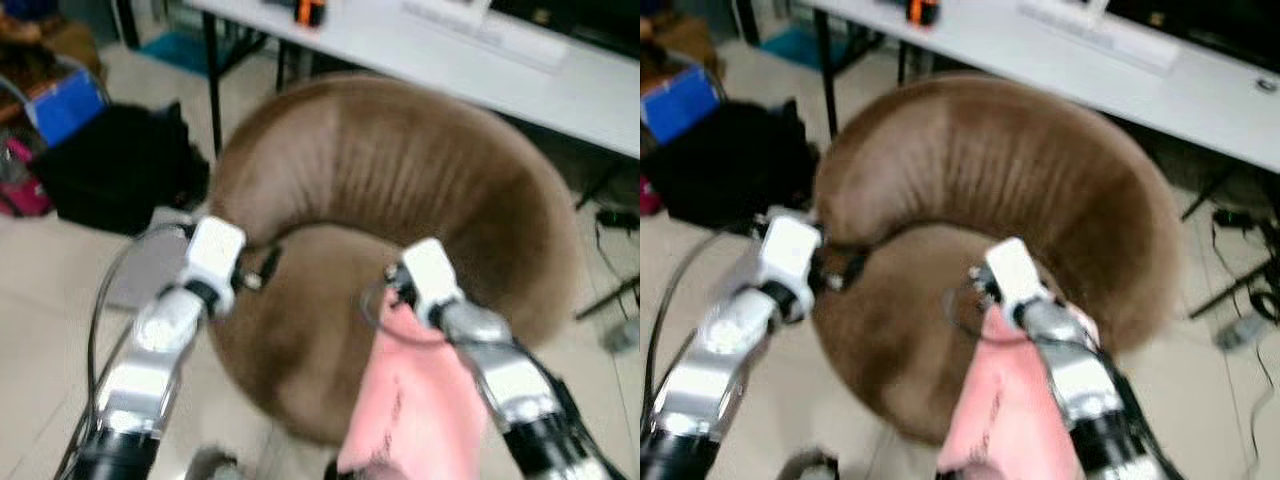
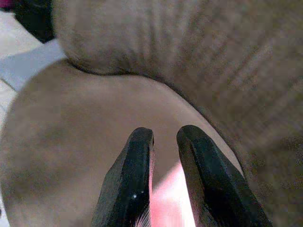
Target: Move the pillow to the sofa from floor
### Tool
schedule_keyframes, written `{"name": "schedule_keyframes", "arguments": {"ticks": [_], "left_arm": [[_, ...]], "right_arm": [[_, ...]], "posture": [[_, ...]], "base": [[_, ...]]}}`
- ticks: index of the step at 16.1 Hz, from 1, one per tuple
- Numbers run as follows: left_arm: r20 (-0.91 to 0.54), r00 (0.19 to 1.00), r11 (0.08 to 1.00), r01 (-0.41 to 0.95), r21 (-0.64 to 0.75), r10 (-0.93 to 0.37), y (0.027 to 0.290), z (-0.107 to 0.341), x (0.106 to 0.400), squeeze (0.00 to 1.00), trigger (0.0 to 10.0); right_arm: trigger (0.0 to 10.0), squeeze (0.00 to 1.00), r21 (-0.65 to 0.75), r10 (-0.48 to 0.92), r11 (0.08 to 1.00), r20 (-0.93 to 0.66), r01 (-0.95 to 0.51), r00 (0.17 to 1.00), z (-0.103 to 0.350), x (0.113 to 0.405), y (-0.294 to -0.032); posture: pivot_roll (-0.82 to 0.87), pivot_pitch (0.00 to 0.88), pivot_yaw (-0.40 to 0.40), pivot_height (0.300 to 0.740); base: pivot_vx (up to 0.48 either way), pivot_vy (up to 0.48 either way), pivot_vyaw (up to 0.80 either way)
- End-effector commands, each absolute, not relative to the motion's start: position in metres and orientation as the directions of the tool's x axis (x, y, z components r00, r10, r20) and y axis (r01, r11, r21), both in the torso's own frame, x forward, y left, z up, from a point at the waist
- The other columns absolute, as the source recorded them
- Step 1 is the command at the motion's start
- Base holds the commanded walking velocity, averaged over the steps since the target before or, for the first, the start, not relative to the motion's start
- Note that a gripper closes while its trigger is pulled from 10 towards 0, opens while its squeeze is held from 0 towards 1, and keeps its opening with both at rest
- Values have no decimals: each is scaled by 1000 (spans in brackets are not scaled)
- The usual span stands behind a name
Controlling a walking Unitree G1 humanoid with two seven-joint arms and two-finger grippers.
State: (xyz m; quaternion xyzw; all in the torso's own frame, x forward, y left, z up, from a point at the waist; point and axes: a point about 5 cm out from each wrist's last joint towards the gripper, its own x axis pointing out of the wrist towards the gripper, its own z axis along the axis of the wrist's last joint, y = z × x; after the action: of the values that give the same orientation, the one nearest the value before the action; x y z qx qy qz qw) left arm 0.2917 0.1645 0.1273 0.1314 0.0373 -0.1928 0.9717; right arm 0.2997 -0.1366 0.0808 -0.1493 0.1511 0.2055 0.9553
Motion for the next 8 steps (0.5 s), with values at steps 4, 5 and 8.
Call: {"name": "schedule_keyframes", "arguments": {"ticks": [4, 5, 8], "left_arm": [[-122, 921, 889, 390, 241, -370, 163, 125, 289, 0, 10000], [-124, 921, 890, 390, 238, -370, 162, 124, 289, 0, 10000], [-131, 920, 895, 391, 217, -370, 159, 118, 289, 0, 10000]], "right_arm": [[10000, 0, -213, 341, 877, -358, -431, 869, 81, 300, -140], [10000, 0, -210, 340, 878, -361, -431, 868, 81, 299, -140], [10000, 0, -202, 336, 884, -355, -422, 872, 83, 301, -141]], "posture": [[30, 142, -158, 740], [30, 146, -160, 740], [27, 150, -160, 740]], "base": [[0, 0, 0], [0, 0, 0], [0, 0, 0]]}}
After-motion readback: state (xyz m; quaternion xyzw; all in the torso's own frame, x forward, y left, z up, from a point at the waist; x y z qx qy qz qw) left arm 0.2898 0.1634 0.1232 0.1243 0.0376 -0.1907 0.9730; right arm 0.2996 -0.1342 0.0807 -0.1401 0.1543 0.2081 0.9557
